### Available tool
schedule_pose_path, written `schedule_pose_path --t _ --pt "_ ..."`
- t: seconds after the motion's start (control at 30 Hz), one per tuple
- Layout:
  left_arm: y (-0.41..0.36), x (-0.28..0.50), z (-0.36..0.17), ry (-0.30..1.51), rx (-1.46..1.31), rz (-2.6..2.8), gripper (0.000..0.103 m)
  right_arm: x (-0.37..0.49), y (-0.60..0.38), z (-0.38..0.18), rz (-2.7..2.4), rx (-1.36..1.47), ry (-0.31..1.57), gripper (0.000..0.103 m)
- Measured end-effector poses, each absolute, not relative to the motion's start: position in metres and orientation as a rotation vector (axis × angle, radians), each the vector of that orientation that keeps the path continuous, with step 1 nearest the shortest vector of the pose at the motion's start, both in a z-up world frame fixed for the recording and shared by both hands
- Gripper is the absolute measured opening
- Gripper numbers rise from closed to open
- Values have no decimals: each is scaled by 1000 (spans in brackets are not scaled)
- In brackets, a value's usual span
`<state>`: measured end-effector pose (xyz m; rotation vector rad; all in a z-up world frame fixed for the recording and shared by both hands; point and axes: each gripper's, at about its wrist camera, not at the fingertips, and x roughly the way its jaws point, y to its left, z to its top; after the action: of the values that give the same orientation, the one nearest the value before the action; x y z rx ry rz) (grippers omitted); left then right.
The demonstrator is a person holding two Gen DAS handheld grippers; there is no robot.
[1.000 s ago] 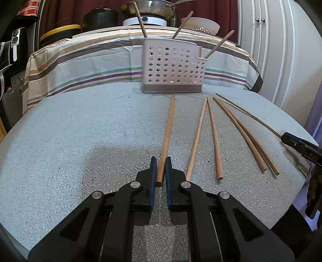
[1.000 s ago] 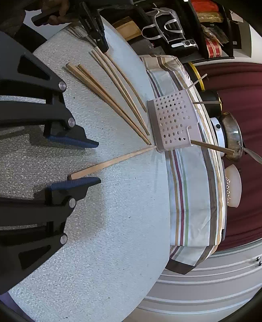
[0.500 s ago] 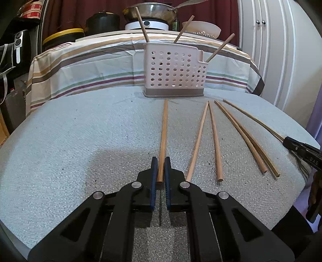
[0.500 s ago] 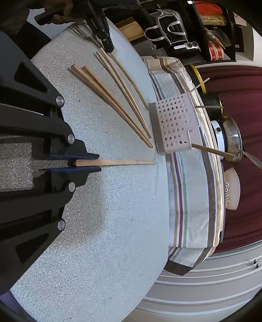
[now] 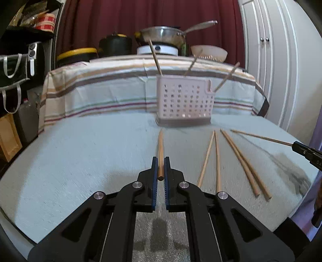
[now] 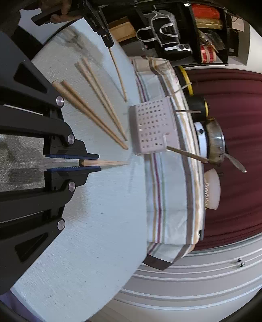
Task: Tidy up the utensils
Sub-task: 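Lift both held chopsticks and carry them above the pink holder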
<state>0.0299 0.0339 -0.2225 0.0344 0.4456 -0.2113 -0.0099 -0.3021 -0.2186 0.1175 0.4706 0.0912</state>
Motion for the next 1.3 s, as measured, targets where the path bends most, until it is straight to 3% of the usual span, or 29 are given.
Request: schedule_pose_path --t 0.47,1.3 --pt "34 35 -157 302 35 -202 6 -4 -305 -168 87 117 377 7" --pt "28 123 -101 297 -20 -160 6 79 -296 -114 99 88 298 7"
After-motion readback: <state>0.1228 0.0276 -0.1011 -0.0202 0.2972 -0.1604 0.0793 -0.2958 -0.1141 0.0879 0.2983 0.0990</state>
